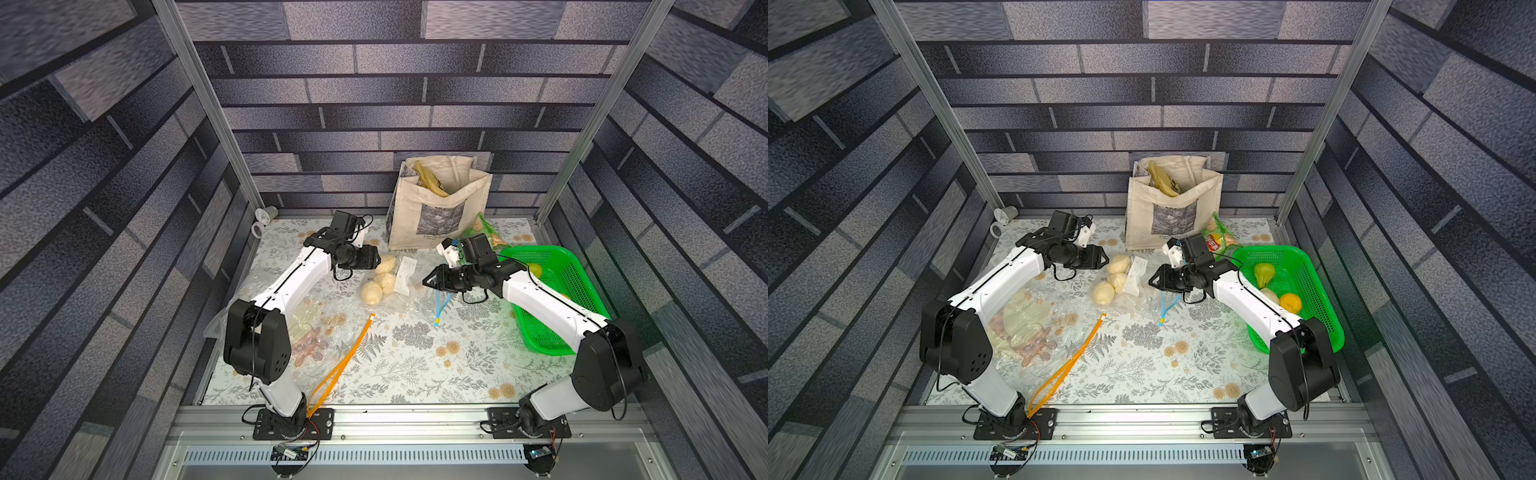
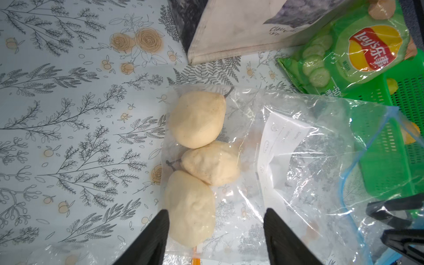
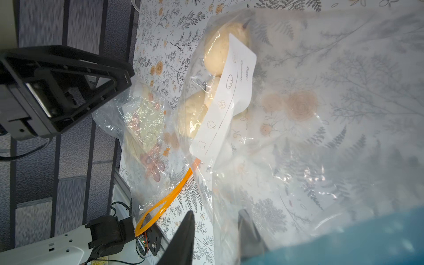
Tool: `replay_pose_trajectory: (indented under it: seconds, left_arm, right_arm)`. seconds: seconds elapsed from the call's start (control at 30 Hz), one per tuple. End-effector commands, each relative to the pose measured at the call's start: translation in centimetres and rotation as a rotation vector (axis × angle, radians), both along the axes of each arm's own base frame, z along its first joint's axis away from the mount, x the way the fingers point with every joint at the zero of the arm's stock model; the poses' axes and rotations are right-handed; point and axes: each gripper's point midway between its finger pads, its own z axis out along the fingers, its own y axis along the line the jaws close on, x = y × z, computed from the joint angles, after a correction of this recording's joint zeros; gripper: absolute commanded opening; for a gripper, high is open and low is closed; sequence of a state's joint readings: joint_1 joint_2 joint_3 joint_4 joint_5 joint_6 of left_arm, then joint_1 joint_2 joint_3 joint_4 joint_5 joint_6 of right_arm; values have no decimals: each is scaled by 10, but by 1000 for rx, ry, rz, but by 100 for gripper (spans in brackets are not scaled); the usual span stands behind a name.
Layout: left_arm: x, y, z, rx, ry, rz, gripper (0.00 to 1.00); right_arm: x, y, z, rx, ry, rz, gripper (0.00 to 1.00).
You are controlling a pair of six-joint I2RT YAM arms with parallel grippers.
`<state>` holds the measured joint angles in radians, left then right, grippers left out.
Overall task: Open the zip-top bag and take out the pear
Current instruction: Adjust the zipper food storage bag at the center of the board.
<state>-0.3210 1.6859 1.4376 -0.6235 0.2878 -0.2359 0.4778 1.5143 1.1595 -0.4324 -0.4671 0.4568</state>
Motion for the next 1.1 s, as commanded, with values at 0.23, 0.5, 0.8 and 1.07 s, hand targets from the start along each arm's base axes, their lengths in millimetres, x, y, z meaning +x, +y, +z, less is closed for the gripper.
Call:
replay_pose_trajectory:
  seconds: [0.23, 0.5, 0.8, 1.07]
  left_arm:
    - [0, 17, -71, 35, 166, 36, 71]
    - [19, 3, -98, -20, 195, -2, 67]
    - [25, -6, -99, -52, 174, -49, 4]
    - [19, -5, -52, -63, 67, -73, 0]
  right_arm:
    - [-7, -3, -4, 1, 4, -9, 38]
    - [-9, -4, -10, 4, 18, -16, 38]
    - [-7, -8, -19, -20, 30, -50, 31]
    - [-8, -15, -40, -46, 77, -101, 7]
